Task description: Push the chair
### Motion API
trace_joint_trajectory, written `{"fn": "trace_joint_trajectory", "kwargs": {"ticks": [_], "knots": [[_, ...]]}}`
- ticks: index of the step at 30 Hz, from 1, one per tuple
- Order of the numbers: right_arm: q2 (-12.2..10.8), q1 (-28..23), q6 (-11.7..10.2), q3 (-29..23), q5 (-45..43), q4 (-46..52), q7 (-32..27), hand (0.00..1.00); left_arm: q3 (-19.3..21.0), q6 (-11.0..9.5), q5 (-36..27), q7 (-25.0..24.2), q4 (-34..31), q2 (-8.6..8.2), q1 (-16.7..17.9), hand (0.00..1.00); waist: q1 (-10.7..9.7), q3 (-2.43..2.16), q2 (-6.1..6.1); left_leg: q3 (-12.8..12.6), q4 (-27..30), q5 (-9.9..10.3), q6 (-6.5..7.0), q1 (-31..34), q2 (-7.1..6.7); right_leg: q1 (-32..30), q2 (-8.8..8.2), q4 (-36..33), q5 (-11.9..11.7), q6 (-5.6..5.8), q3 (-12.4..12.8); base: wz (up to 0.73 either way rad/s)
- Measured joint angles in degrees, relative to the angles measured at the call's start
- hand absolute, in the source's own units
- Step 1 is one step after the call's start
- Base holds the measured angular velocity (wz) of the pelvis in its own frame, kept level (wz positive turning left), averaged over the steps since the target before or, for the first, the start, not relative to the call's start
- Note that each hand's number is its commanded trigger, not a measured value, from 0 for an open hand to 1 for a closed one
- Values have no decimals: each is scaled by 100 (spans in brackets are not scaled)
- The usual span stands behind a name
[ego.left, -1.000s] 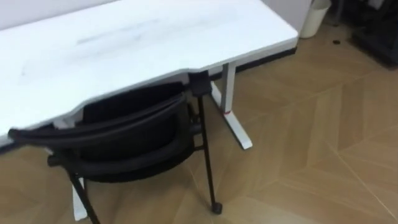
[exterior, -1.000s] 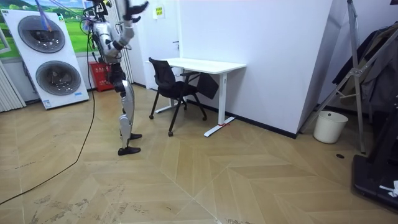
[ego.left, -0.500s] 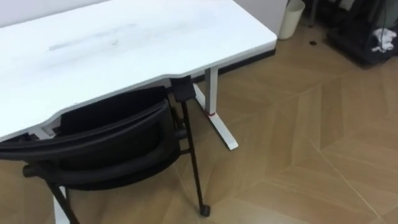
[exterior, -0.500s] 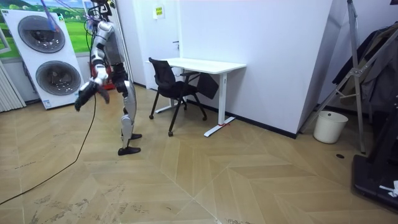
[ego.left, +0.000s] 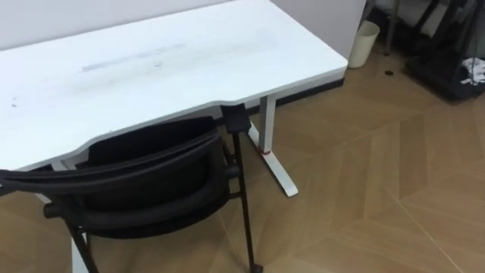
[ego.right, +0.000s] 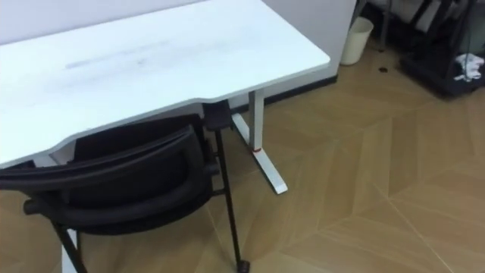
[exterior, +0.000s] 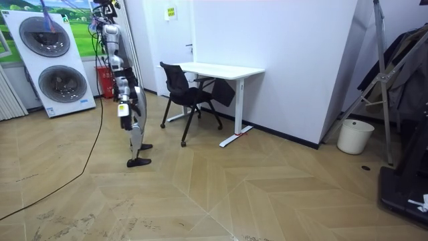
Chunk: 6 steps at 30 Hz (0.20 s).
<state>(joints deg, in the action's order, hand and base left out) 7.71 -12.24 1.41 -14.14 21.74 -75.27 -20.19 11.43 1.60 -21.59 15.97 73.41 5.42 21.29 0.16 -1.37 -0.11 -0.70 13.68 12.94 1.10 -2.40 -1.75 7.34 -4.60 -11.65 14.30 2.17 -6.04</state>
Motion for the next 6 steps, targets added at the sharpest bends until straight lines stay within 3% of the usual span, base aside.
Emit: {"fn": "trace_joint_trajectory", "kwargs": {"ticks": [3, 5, 6], "knots": [[-2, 37, 119, 247, 57, 250, 258, 0, -300, 228, 523, -392, -66, 38, -334, 0, -23, 37, 28, 27, 8, 8, 7, 43, -3, -13, 0, -6, -6, -9, -67, 8], [-9, 41, 186, 390, 78, 444, 425, 0, -572, 336, 1024, -607, -330, 42, -402, 0, -112, 125, 83, 33, -3, 14, 10, 90, -4, -62, 0, 7, -8, -14, -91, 0], [-23, 38, 188, 396, 110, 473, 456, 0, -595, 349, 1149, -653, -389, 43, -397, 0, -129, 138, 87, 33, -3, 14, 10, 91, -5, -68, 0, 12, -8, -14, -94, 0]]}}
